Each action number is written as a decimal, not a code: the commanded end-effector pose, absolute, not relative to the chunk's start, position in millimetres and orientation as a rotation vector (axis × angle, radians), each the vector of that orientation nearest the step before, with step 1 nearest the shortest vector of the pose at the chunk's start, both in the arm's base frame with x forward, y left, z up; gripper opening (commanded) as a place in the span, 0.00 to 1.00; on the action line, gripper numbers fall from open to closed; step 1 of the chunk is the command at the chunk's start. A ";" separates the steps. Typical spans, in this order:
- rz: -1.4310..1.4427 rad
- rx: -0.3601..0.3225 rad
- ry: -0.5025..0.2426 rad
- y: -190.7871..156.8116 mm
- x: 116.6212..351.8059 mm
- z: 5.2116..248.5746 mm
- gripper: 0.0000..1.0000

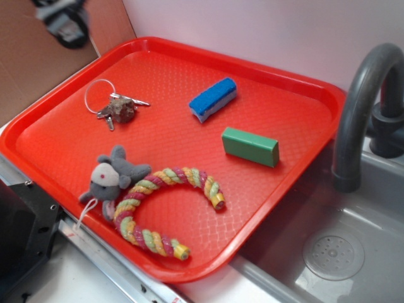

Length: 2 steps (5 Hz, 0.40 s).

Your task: Grab the green block.

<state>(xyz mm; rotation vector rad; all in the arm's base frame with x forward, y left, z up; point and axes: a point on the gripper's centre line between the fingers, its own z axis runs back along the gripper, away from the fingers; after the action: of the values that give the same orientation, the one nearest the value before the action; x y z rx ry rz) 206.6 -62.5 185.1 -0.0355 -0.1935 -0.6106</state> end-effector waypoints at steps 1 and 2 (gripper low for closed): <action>-0.902 -0.084 -0.222 -110.6 244.3 159.3 1.00; -0.923 -0.040 -0.186 -118.3 257.7 139.6 1.00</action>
<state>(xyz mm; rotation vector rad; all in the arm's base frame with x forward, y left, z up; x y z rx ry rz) 255.3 -109.0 122.7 -0.0486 -0.1167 -0.9194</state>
